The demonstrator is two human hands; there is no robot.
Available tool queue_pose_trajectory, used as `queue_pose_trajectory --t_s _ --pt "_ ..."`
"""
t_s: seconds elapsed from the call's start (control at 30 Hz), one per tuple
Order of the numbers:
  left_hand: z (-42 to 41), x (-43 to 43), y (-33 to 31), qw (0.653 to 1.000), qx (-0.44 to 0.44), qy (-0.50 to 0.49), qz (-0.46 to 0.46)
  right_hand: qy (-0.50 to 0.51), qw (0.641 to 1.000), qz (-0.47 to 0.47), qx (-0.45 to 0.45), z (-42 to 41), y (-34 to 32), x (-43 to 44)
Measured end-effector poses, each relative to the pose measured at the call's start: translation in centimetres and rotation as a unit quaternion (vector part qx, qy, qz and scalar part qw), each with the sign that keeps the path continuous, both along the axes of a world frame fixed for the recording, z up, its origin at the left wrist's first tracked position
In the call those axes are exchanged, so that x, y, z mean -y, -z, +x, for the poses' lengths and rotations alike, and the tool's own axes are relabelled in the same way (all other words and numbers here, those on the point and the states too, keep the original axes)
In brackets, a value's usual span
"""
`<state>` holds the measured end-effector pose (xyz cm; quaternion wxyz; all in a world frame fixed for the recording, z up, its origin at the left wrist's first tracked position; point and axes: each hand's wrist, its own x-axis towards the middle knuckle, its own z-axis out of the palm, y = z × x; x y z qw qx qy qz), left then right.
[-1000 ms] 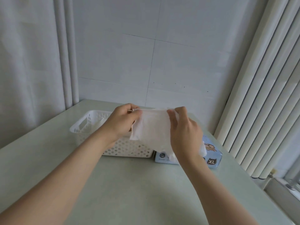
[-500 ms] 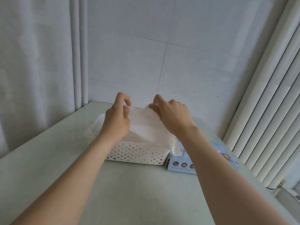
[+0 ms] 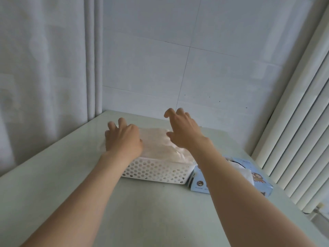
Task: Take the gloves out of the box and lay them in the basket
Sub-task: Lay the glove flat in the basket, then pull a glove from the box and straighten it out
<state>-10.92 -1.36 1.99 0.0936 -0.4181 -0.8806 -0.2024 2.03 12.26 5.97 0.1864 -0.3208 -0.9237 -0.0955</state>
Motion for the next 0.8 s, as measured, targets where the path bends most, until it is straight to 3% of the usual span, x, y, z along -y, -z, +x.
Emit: queue_pose_trajectory --t_s 0.07,0.13,0.23,0.37,0.6,0.7,0.8 --pt "0.2 0.0 -0.3 0.999 -0.040 0.008 0.005 -0.016 1.000 -0.011 -0.009 0.4 -1.2 0.2" --pt "0.4 -0.1 -0.6 0.997 -0.056 0.054 0.027 -0.066 0.994 -0.089 0.003 0.8 -2.2 1.0" --pt "1.2 -0.1 -0.9 0.990 -0.013 0.129 0.049 -0.081 0.974 -0.191 0.086 1.2 -2.4 2.7" --pt "1.4 0.3 -0.2 0.988 0.049 0.144 -0.014 0.026 0.956 -0.195 0.216 1.6 -1.6 1.6" --pt "1.3 0.4 0.0 0.983 0.057 0.118 -0.131 0.079 0.939 -0.206 0.264 1.3 0.3 1.5" --pt "1.5 0.5 0.1 0.990 0.027 0.111 -0.078 0.064 0.945 -0.215 0.238 1.2 1.0 1.5" --pt "2.2 0.3 0.3 0.992 -0.064 0.098 0.036 0.031 0.953 -0.236 0.187 2.6 0.1 1.5"
